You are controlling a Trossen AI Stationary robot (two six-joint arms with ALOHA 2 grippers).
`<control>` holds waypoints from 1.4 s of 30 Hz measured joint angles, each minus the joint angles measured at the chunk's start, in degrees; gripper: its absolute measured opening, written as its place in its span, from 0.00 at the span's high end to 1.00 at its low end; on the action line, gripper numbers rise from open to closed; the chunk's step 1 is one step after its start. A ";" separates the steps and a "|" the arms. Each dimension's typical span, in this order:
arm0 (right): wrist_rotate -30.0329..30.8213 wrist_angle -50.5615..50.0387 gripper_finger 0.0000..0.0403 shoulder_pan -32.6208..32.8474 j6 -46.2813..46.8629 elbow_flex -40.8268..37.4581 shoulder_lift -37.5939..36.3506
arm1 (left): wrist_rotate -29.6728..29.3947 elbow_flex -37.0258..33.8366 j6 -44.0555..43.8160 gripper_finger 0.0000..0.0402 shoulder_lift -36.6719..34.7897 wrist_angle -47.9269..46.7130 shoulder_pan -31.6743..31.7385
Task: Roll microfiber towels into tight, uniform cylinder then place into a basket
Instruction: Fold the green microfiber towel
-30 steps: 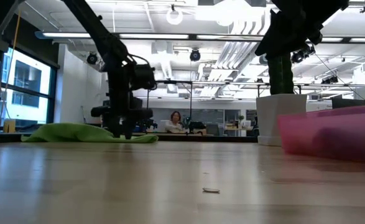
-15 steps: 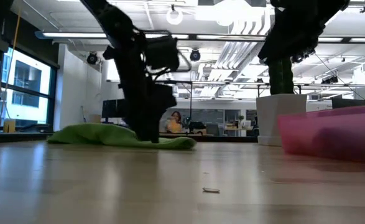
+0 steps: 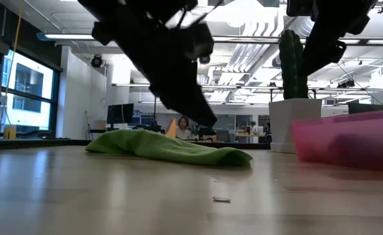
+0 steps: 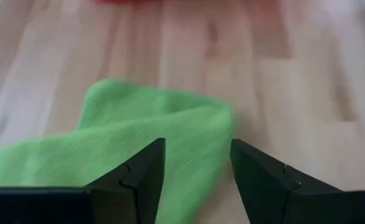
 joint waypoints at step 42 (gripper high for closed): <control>-1.06 0.73 0.40 0.00 0.02 0.00 0.00 | -6.14 0.20 -7.33 0.57 10.89 8.02 -11.57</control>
